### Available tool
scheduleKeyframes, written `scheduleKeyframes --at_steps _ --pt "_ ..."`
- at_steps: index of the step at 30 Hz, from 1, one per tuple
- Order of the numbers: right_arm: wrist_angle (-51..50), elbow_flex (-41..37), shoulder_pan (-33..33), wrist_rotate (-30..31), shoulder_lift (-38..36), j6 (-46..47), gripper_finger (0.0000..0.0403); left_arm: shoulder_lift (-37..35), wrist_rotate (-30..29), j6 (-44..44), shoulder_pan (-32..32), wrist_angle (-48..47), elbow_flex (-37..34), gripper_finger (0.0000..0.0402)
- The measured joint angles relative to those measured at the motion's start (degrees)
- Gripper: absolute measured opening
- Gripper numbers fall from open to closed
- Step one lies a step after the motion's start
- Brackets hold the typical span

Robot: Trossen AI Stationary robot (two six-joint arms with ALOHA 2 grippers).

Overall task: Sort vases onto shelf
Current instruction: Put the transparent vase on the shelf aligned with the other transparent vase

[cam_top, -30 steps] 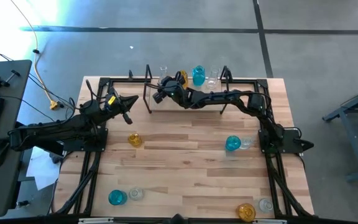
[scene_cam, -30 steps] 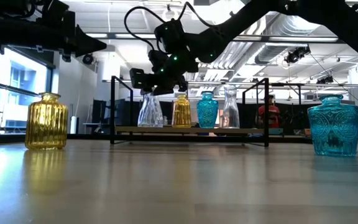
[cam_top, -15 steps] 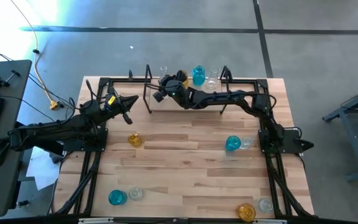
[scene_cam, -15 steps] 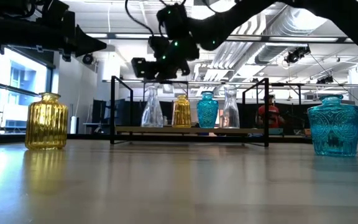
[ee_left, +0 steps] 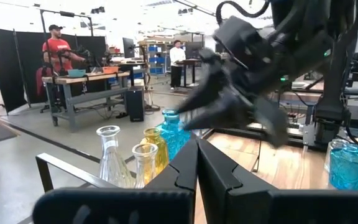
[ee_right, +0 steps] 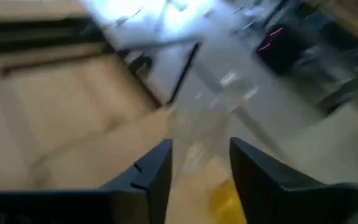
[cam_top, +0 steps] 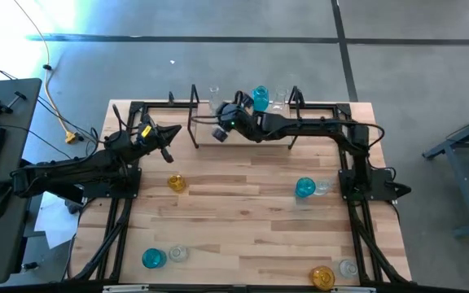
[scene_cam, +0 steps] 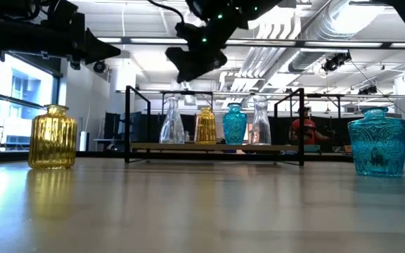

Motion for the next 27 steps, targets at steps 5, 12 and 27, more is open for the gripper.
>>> scheduleKeyframes --at_steps 5,12,27 --pt "-5.1 0.0 -1.4 -15.3 1.0 3.5 0.0042 0.0 0.0 0.0 0.0 0.0 0.0 0.0" --pt "-2.7 -0.1 -3.0 -17.1 6.2 3.3 0.0022 0.0 0.0 0.0 0.0 0.0 0.0 0.0" --pt "0.4 -0.1 -6.0 -18.5 8.4 5.0 0.0002 0.0 0.0 0.0 0.0 0.0 0.0 0.0"
